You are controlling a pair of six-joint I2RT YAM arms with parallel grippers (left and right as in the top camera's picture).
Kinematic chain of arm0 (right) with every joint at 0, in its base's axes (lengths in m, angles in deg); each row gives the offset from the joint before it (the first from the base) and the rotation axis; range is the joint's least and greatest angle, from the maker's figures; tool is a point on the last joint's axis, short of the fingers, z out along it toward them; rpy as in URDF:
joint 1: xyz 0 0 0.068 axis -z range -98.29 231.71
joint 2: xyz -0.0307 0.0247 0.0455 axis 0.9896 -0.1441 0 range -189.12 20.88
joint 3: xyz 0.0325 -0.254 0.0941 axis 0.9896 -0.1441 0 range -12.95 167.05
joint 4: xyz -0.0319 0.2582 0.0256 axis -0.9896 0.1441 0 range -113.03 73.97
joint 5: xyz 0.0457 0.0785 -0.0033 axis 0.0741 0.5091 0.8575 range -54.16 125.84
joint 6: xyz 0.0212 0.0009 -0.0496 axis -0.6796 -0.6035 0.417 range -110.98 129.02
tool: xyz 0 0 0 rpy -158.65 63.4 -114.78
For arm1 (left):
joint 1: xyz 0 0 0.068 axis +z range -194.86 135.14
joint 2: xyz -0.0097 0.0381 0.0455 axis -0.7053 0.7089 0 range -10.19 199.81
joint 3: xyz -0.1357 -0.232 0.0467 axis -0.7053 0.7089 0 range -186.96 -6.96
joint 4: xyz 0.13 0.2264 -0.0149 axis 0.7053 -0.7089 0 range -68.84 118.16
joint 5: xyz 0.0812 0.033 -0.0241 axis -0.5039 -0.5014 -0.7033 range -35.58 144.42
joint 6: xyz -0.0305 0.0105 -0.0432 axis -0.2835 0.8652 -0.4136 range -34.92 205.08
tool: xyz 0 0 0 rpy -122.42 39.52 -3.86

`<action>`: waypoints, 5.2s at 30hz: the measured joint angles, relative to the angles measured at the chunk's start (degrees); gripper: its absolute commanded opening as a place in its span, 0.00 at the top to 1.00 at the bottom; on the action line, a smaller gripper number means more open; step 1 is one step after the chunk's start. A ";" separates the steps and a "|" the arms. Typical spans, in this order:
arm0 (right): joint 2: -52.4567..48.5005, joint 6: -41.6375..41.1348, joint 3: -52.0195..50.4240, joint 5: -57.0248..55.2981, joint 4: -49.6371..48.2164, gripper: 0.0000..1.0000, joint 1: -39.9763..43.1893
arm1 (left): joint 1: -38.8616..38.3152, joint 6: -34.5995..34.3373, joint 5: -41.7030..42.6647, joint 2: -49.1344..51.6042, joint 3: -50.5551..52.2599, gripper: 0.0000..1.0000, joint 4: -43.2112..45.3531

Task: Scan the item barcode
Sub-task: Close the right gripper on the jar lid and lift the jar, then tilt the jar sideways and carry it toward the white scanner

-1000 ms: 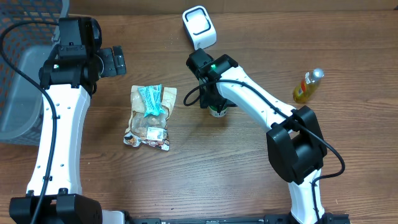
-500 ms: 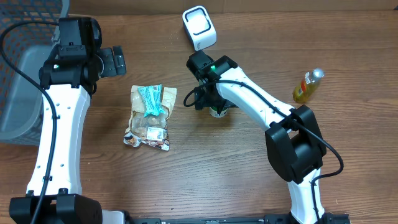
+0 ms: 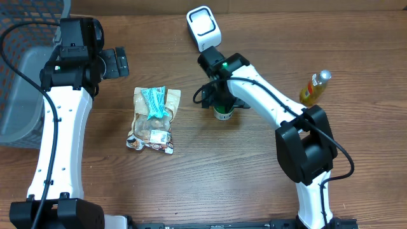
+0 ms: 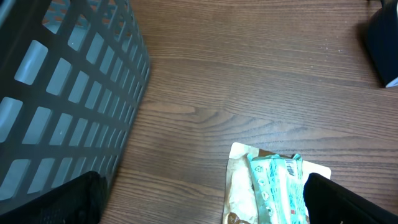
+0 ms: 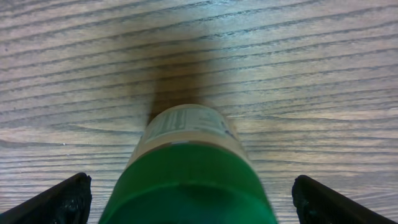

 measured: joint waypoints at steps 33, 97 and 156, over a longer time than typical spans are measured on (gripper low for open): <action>-0.63 0.26 -3.98 1.97 -3.54 0.40 0.28 | 0.00 -0.02 0.00 0.00 0.00 0.00 0.00; -0.63 -2.86 -4.96 1.27 -5.53 0.28 0.02 | 0.00 0.00 0.00 0.00 0.00 0.01 0.00; -1.49 0.04 9.99 43.10 30.29 0.60 0.09 | 0.00 0.00 0.02 0.00 0.00 0.00 0.00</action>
